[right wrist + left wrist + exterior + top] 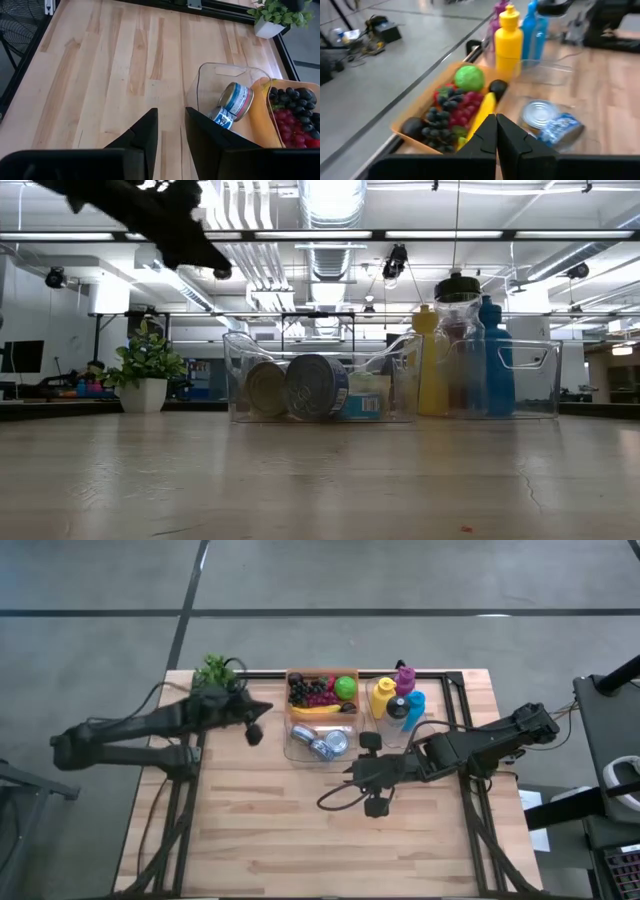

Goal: Pick & Place Food Item
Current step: Return to Home Position

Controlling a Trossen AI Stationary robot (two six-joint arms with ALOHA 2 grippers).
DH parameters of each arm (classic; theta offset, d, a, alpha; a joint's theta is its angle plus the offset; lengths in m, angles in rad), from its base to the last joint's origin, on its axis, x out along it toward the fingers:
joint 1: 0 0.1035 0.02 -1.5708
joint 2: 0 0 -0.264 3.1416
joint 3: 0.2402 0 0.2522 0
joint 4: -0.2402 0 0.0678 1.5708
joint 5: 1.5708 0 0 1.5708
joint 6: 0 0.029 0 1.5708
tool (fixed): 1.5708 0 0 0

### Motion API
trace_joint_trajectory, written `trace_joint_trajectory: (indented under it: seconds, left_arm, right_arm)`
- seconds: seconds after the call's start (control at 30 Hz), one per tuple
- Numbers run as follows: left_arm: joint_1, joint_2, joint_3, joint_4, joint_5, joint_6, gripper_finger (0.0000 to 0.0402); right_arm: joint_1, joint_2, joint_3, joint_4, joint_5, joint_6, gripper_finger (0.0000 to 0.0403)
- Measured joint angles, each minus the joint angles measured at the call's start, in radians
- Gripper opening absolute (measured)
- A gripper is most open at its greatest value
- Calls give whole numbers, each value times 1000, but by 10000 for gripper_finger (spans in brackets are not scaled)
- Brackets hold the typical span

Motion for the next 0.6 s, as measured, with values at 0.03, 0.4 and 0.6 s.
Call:
trace_joint_trajectory:
  seconds: [0.03,0.4,0.6]
  left_arm:
    - [-15,-34,-31,13,0,-12,2]
    - [-145,-364,-268,167,0,-63,1]
    - [-175,-519,-389,292,50,-36,1]
  right_arm:
    - [0,0,0,1,0,0,94]
    - [0,0,0,1,0,0,71]
    - [0,0,0,2,0,0,71]
